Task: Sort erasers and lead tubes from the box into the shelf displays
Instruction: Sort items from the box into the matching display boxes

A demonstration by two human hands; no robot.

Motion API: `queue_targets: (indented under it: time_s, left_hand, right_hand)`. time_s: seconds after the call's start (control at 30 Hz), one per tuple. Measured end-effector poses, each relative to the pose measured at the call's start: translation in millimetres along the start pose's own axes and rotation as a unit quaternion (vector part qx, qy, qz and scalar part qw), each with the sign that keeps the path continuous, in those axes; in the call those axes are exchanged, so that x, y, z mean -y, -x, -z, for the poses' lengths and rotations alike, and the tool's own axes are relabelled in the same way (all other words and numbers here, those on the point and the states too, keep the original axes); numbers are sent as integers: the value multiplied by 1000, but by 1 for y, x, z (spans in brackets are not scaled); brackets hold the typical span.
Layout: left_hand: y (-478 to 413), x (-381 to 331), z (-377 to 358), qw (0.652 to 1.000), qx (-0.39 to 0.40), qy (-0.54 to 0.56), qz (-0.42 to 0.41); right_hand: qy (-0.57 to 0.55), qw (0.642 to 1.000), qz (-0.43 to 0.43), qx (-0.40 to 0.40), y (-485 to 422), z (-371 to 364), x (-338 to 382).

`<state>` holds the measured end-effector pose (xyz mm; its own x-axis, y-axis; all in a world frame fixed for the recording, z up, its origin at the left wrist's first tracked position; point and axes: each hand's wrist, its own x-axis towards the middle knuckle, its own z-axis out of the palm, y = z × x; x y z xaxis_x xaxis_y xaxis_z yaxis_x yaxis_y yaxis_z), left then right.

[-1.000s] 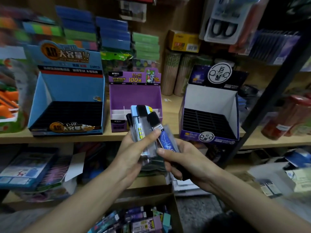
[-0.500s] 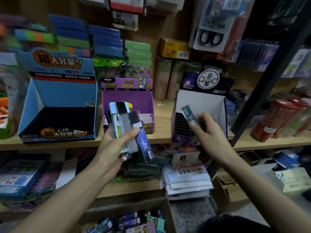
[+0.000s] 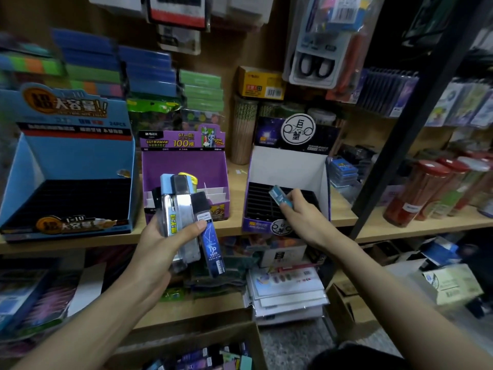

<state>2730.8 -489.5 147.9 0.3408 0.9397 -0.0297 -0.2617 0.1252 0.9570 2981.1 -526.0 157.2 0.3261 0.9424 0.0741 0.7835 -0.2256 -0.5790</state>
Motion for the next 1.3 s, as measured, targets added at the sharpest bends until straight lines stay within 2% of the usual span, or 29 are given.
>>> queue_targets:
  time_s: [0.1,0.23,0.3,0.5,0.57,0.7,0.8,0.9,1.1,1.3]
  left_hand:
    - [0,1,0,1000,-2,-9,1]
    - [-2,1,1,1000,-13,-9,2]
    - [-3,0,3,1000,-19,-9,-1]
    - [-7,-7,6,999,-24,18,-19]
    - [-8,-8,8,999,-25,24,-23]
    - [-13,-10,14,999,-35,18,-35]
    - [-14,-9,15,999,-36,19,-35]
    - [-14,-8,15,999,-27,25,-33]
    - [-15,-4,14,999,-21,28,-35]
    - [-18,-2,15,998,-26,30,-39]
  right_hand:
    - [-10,999,32,3,1,-4,9]
    - [-86,981,116,-128,6,6,21]
    - [-100,974,125,-160,5,11,26]
    - [-65,992,9,-104,-15,15,30]
    - [-48,992,16,-112,-27,21,33]
    - [-110,981,64,-150,-48,32,41]
    - [-99,979,76,-163,-63,32,46]
    - [-55,984,90,-145,-76,29,52]
    - [40,990,122,-56,-92,24,65]
    - [88,989,118,27,-105,35,73]
